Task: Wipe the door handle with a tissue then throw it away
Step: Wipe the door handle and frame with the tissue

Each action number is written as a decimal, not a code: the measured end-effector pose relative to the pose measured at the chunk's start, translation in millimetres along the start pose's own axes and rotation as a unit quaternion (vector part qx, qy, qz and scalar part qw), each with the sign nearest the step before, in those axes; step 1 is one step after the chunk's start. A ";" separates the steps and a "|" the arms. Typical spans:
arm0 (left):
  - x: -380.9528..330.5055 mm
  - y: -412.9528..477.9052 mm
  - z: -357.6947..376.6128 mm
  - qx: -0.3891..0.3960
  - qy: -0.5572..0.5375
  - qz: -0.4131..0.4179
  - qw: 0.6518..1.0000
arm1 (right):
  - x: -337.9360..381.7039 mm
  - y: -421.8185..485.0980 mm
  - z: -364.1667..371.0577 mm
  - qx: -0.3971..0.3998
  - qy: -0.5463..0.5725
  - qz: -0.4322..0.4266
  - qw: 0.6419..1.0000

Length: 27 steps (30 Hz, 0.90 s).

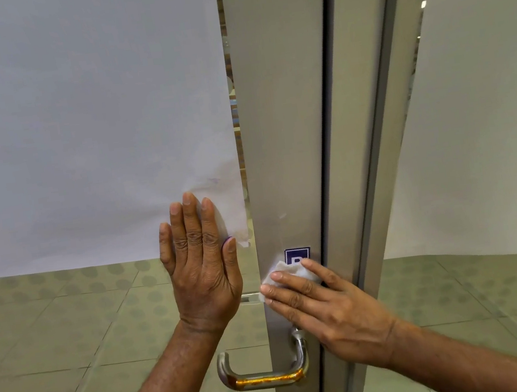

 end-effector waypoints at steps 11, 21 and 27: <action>-0.7 0.8 0.1 -0.010 0.002 0.000 1.000 | -6.7 9.0 -0.2 0.011 0.036 0.056 0.998; -0.6 1.0 0.0 -0.008 0.004 -0.001 1.000 | -15.4 24.5 -10.9 -0.003 0.048 0.099 0.994; -1.6 0.9 -0.5 -0.006 0.003 -0.001 1.000 | 20.8 -17.8 18.0 0.113 0.052 -0.056 0.991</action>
Point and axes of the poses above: each hand's wrist, its own y-axis towards the middle knuckle, its own z-axis out of the palm, x = y × z, the point moved 4 cm from there along y, towards the middle knuckle, and after that the axes turned 15 degrees about z, right-handed, at the moved point
